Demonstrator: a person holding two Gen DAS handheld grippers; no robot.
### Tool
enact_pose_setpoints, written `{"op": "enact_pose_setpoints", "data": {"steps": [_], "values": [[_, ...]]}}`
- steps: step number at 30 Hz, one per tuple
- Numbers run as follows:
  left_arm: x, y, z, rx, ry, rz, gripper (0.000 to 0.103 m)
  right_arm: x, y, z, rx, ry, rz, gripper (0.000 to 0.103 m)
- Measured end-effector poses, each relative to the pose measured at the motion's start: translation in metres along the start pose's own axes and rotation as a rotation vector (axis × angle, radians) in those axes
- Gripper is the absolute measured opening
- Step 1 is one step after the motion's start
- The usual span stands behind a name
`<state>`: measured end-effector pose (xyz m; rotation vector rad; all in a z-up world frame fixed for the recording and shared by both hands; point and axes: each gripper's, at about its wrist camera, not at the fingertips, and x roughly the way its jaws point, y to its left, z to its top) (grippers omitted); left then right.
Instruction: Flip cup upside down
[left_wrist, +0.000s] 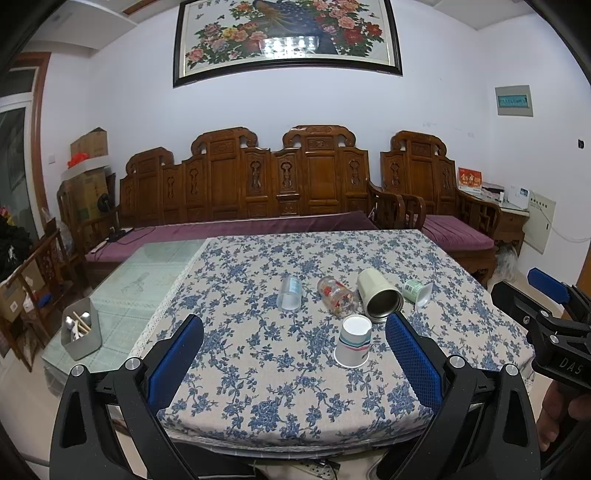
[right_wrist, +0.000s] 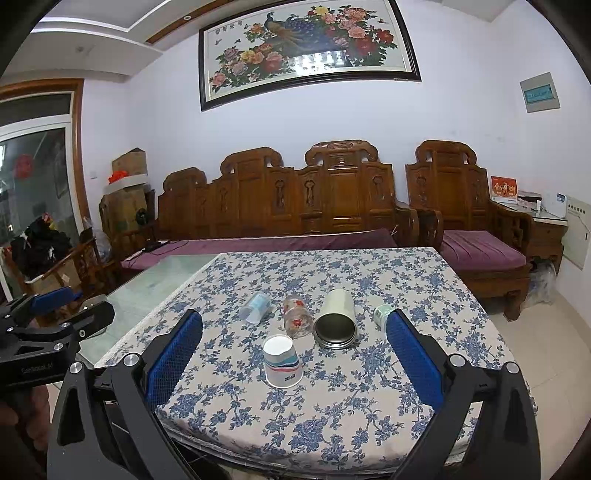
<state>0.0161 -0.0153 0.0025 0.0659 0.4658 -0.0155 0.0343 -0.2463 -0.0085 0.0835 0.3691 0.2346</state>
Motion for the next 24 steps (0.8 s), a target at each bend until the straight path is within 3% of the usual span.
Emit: {"op": "enact_pose_setpoints", "data": {"steps": [24], "values": [[-0.0031,-0.0066,0.0001,-0.011,-0.012,-0.006,0.095,0.0012,0.001,-0.0009,0.001,-0.001,0.005,0.1]]}}
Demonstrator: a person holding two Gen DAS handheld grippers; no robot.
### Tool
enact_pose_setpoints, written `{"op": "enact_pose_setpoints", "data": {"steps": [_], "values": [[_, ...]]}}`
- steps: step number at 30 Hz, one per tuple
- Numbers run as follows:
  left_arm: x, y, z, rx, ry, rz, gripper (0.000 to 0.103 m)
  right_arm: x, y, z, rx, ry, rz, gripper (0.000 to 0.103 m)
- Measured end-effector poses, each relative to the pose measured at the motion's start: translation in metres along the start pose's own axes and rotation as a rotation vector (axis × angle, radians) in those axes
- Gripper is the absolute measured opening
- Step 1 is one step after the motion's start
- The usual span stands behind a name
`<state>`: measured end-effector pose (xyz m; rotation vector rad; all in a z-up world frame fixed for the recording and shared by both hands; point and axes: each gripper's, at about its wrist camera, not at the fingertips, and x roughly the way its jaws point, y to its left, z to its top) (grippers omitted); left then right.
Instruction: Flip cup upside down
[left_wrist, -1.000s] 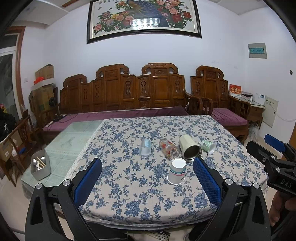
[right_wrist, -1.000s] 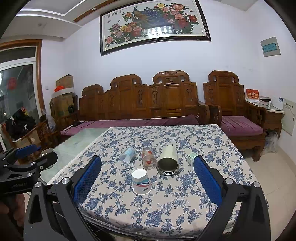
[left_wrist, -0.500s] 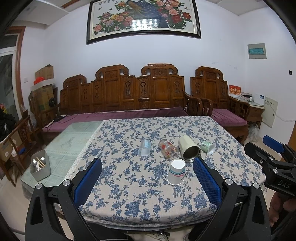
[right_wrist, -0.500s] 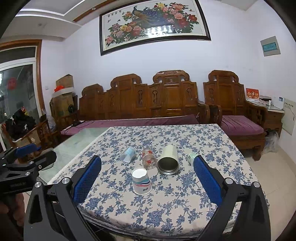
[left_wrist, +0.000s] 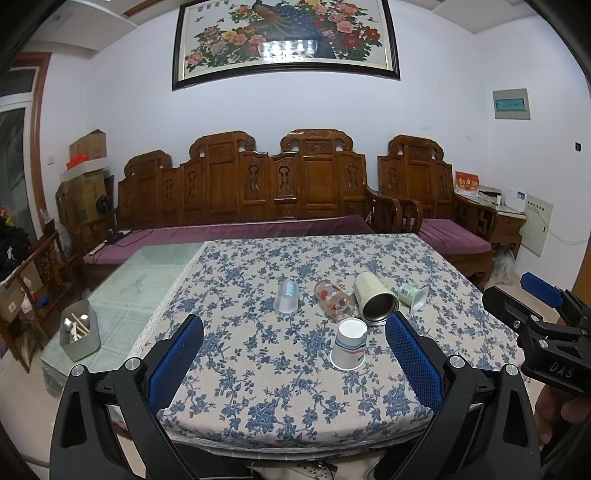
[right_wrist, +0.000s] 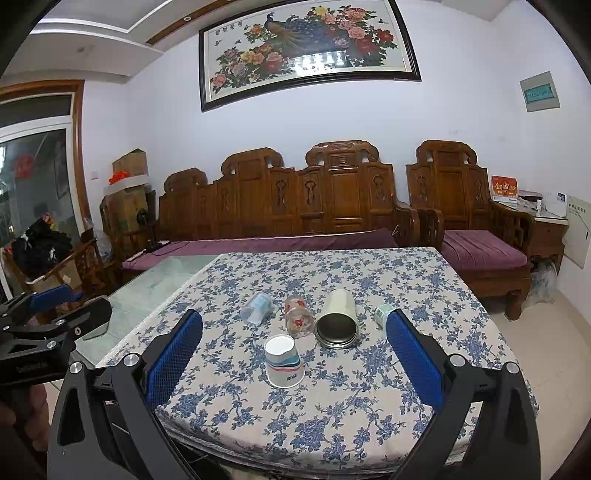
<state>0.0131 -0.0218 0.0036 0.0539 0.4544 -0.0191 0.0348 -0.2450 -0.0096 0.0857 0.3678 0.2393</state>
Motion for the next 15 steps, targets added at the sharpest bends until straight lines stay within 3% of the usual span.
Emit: {"op": "enact_pose_setpoints", "data": {"steps": [15], "values": [[-0.0001,0.0004,-0.0005,-0.001,0.0,0.0,0.095,-0.0002,0.0009,-0.0014,0.002,0.0,0.002,0.1]]}}
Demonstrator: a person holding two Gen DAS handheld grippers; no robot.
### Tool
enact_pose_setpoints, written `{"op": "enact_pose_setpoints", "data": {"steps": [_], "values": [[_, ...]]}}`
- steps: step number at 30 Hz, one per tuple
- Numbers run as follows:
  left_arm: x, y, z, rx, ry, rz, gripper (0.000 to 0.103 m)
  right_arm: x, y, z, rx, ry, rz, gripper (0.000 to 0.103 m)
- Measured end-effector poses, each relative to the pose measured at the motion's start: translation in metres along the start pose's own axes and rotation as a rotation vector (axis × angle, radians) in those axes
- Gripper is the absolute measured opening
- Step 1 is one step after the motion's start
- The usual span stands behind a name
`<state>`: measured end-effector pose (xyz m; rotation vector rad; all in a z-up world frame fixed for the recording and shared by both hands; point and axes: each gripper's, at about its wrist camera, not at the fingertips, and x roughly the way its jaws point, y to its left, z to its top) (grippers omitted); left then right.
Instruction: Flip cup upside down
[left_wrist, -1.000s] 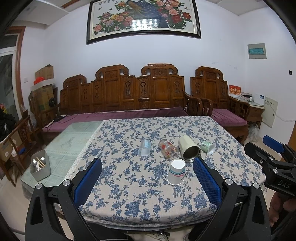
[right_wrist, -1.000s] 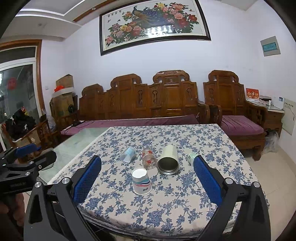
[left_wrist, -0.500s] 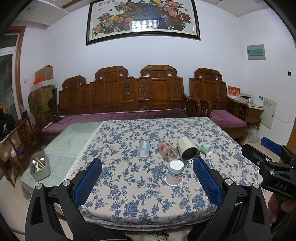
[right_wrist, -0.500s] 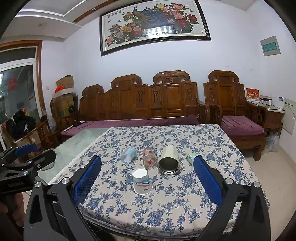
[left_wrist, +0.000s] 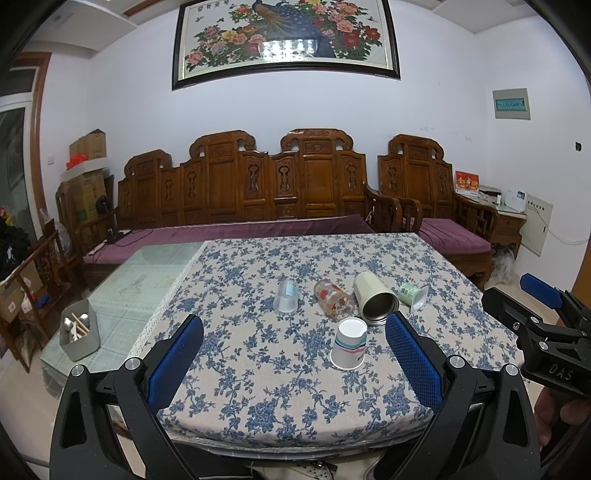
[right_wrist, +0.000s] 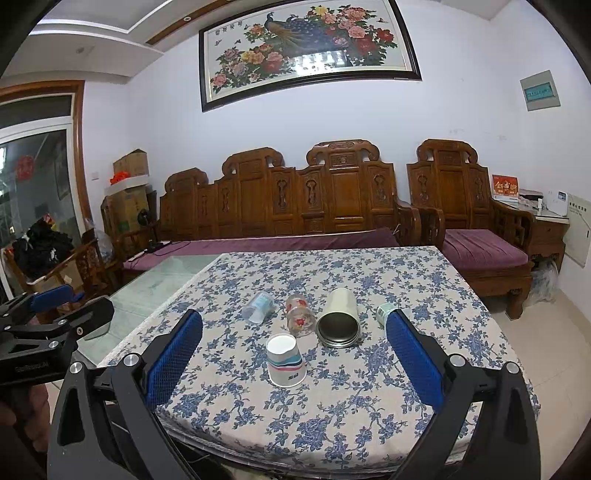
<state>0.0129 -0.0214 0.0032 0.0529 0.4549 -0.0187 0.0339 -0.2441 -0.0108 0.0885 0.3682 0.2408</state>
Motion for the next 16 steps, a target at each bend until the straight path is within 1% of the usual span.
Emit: {"op": "enact_pose_setpoints", "data": {"steps": [16], "values": [[-0.002,-0.0007,-0.0005,-0.003,-0.001,0.0,0.095,-0.0005,0.0047,-0.0015,0.002,-0.001,0.005,0.1]]}}
